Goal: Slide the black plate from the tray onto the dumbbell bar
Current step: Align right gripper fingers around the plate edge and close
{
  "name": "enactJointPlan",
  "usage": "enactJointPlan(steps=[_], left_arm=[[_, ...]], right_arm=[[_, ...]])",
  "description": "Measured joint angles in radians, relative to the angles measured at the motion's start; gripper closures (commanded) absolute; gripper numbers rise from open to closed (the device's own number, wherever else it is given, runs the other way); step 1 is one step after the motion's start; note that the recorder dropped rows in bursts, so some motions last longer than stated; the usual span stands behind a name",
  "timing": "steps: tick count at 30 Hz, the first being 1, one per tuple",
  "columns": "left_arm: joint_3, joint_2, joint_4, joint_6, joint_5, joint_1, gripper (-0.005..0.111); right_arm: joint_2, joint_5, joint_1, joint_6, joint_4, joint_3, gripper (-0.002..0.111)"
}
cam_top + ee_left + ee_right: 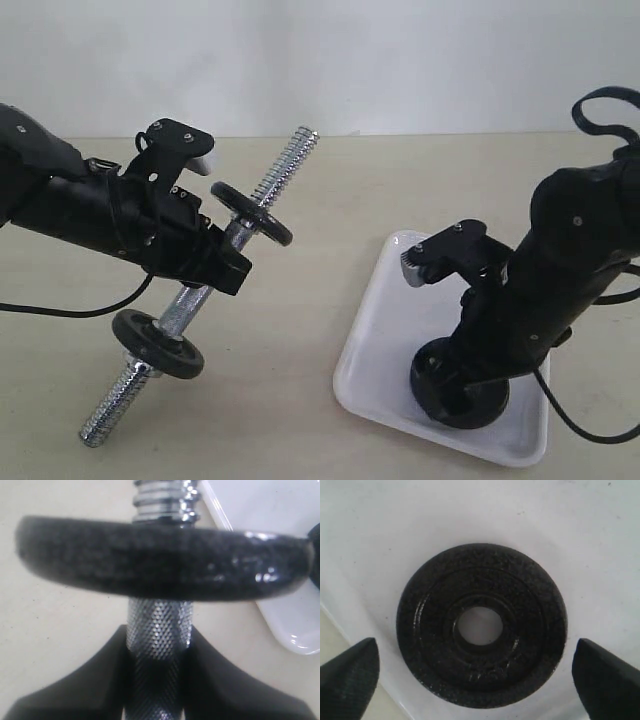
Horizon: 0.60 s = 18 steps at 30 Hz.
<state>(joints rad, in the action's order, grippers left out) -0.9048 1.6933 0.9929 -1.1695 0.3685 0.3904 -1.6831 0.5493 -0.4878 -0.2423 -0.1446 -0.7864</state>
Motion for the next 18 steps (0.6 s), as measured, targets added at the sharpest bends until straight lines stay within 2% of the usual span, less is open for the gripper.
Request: enactJointPlan(steps=[18], left_arm=[[0.000, 0.000, 0.000, 0.000, 0.000, 0.000, 0.102]], right_arm=[[-0.017, -0.047, 0.000, 0.012, -0.014, 0.000, 0.015]])
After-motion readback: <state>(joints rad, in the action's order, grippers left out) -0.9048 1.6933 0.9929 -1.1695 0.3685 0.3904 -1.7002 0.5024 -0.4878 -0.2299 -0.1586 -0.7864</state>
